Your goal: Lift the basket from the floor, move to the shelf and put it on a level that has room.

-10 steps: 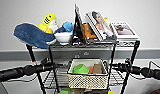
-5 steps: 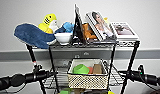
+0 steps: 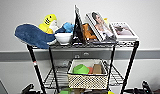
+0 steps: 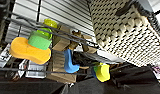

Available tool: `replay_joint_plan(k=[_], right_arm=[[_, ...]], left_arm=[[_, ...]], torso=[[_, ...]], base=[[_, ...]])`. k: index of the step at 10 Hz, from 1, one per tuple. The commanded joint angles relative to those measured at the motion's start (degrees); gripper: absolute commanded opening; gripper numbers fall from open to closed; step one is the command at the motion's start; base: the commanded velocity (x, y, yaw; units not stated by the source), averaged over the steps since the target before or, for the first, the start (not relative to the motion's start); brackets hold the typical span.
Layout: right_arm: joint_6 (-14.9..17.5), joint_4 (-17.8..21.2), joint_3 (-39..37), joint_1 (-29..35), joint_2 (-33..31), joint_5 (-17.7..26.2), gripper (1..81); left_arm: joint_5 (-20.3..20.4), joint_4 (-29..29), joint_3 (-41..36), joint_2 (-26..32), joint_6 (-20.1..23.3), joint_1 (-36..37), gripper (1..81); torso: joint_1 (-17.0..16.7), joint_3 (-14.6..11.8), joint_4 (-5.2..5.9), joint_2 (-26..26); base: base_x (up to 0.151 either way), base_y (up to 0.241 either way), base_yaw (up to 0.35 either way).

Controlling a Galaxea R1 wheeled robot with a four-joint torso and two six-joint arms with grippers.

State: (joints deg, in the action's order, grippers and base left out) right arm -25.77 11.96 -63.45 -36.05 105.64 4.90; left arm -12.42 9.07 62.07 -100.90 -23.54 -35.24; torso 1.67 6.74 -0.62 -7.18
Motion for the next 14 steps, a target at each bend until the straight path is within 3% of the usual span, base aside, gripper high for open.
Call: replay_joint_plan(k=[1, 3, 5, 10, 14], right_arm=[[0.6, 0.6, 3.4, -5.3, -3.8, 1.7, 81.1], [1.0, -0.1, 1.3, -12.5, -1.6, 1.6, 81.1], [1.2, -3.7, -3.9, -19.3, 2.9, 1.3, 81.1], [1.9, -8.9, -23.0, -28.9, 16.6, 0.8, 81.1], [2.0, -14.0, -37.3, -34.8, 27.3, 0.7, 81.1]], left_arm=[[-4.3, 3.0, -3.2, 3.0, 0.2, -5.6, 81.1], [2.1, -0.3, -0.1, -1.4, 1.6, -15.1, 81.1], [7.0, -5.2, 5.1, -6.4, 1.6, -23.4, 81.1], [17.2, -12.7, 21.7, -20.0, 1.6, -36.9, 81.1], [17.3, -16.7, 34.8, -31.0, 1.7, -40.1, 81.1]], torso=[[0.0, 0.0, 0.00, 0.0], [0.0, 0.0, 0.00, 0.0], [-0.1, 0.0, 0.00, -0.1], [-0.1, -0.1, 0.00, -0.1], [-0.2, -0.1, 0.00, -0.1]], base=[[0.000, 0.000, 0.000], [0.000, 0.000, 0.000], [0.000, 0.000, 0.000], [0.000, 0.000, 0.000], [0.000, 0.000, 0.000]])
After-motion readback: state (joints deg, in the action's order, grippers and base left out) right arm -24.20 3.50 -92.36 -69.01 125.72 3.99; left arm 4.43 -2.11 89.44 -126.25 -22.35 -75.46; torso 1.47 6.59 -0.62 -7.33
